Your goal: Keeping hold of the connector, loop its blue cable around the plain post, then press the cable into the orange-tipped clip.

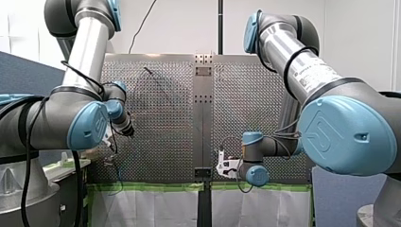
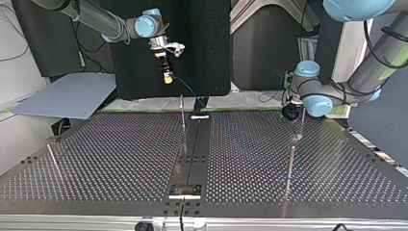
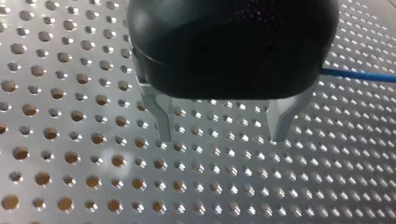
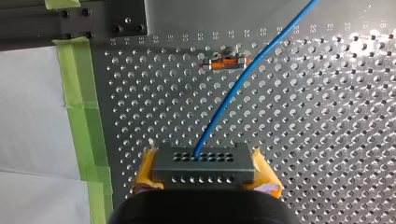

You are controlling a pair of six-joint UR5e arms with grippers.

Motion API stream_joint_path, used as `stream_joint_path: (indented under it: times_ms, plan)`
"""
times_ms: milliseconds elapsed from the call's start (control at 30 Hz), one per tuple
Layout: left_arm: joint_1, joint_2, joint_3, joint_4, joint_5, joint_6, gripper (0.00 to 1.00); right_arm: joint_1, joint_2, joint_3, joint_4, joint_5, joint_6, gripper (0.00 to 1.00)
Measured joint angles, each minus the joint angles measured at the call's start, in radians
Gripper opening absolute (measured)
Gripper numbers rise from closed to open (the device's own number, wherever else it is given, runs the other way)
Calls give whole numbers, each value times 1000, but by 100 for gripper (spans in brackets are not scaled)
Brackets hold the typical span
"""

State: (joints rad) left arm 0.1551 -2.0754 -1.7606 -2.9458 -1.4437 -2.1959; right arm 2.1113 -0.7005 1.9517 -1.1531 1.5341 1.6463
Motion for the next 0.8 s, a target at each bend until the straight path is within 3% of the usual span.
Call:
stream_joint_path:
  times_ms: [433,800]
  plan:
    - [28,-14,34,-31,110,-133,100,6,0,-2,-1,0,0,0]
    - [31,-102,33,-51,124,-179,100,8,0,-4,2,0,0,0]
